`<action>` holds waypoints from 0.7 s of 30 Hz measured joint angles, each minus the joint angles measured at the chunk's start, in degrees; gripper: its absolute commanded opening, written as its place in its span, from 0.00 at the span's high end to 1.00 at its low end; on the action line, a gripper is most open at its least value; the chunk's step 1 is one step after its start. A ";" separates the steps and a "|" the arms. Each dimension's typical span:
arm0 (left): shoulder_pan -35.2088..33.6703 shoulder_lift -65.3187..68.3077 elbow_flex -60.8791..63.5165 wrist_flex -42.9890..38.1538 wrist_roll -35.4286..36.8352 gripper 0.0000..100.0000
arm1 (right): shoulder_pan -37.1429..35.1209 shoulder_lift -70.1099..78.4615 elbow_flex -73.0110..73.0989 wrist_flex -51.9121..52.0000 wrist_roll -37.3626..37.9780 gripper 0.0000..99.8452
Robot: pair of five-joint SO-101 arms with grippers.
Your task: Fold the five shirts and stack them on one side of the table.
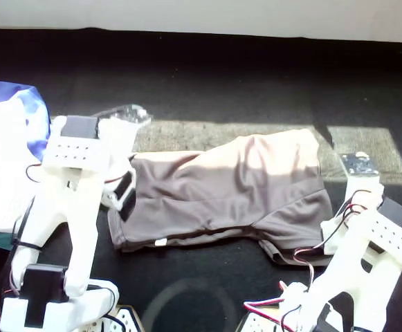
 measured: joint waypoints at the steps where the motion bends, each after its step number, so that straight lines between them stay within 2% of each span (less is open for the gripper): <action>1: 0.00 0.00 -0.35 -1.05 1.41 1.00 | 0.00 0.00 -1.76 0.97 -1.58 0.77; 4: 0.44 0.00 -0.44 -7.03 6.51 0.99 | -0.18 0.00 -7.65 1.85 -6.51 0.98; 5: 0.88 0.35 -0.44 -9.41 7.82 0.99 | -0.88 0.00 -9.93 1.85 -8.09 1.00; 6: 1.49 1.05 -0.18 -11.87 9.32 0.99 | -2.29 0.00 -12.31 1.58 -9.58 0.97; 9: 2.64 6.33 -0.09 -18.37 13.45 0.99 | -8.79 0.26 -17.41 -0.44 -13.10 0.99; 14: 3.16 20.31 -5.45 -24.97 19.34 0.99 | -21.89 7.21 -20.22 -4.92 -14.42 0.99; 17: 3.16 28.13 -12.48 -25.58 20.66 0.99 | -26.11 13.01 -20.22 -12.40 -14.42 0.99; 21: 2.64 35.34 -21.63 -25.67 22.59 0.99 | -27.60 22.24 -20.22 -26.37 -14.42 0.99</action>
